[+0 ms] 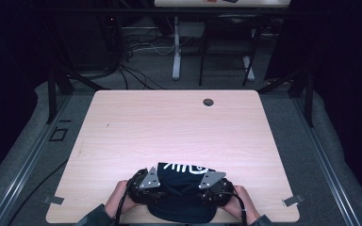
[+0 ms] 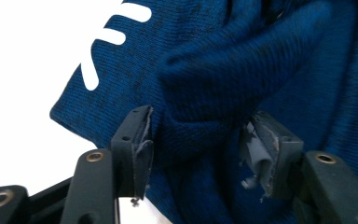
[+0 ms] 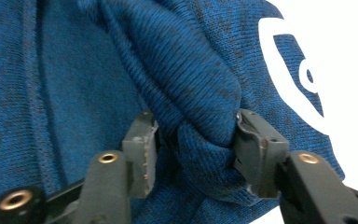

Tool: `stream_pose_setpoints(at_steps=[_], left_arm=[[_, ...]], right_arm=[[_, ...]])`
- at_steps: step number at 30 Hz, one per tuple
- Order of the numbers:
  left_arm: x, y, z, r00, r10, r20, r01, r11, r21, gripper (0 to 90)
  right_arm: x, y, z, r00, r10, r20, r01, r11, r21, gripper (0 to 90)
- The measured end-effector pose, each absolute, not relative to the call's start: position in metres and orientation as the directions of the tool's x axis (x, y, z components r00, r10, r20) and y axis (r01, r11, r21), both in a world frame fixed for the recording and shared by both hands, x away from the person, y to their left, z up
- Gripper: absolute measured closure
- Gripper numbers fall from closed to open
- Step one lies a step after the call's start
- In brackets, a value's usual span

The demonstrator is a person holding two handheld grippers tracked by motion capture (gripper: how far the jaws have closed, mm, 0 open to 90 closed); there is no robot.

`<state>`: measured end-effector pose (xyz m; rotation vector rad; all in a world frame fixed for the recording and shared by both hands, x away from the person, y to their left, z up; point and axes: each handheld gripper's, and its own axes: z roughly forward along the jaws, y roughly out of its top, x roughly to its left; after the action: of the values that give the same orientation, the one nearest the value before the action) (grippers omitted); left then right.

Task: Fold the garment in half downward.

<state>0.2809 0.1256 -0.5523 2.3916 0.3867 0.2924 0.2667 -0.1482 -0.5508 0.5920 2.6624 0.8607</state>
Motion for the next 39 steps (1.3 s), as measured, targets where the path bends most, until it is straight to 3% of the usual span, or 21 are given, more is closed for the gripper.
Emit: stream_pose_setpoints(at_steps=[4, 14, 19, 28, 32, 39], left_arm=[[0.275, 0.132, -0.547, 0.93, 0.355, 0.093, 0.205, -0.714, 0.669, 39.0], [0.267, 0.146, -0.532, 0.921, 0.38, 0.084, 0.214, -0.675, 0.706, 36.3], [0.272, 0.147, -0.523, 0.907, 0.412, 0.092, 0.214, -0.637, 0.74, 36.2], [0.303, 0.131, -0.519, 0.853, 0.507, 0.119, 0.241, -0.586, 0.773, 35.2], [0.306, 0.123, -0.529, 0.861, 0.496, 0.115, 0.253, -0.612, 0.749, 35.0], [0.295, 0.117, -0.544, 0.884, 0.445, 0.147, 0.238, -0.697, 0.677, 35.2]], right_arm=[[0.262, -0.147, -0.547, -0.878, 0.462, -0.128, 0.297, 0.734, 0.611, 39.7], [0.25, -0.157, -0.532, -0.874, 0.475, -0.103, 0.31, 0.708, 0.635, 31.0], [0.25, -0.166, -0.52, -0.86, 0.504, -0.086, 0.318, 0.658, 0.682, 30.8], [0.278, -0.164, -0.511, -0.752, 0.653, -0.093, 0.383, 0.546, 0.745, 33.5], [0.289, -0.162, -0.52, -0.734, 0.674, -0.085, 0.417, 0.546, 0.727, 33.5], [0.277, -0.154, -0.53, -0.759, 0.641, -0.115, 0.405, 0.602, 0.688, 33.1]])
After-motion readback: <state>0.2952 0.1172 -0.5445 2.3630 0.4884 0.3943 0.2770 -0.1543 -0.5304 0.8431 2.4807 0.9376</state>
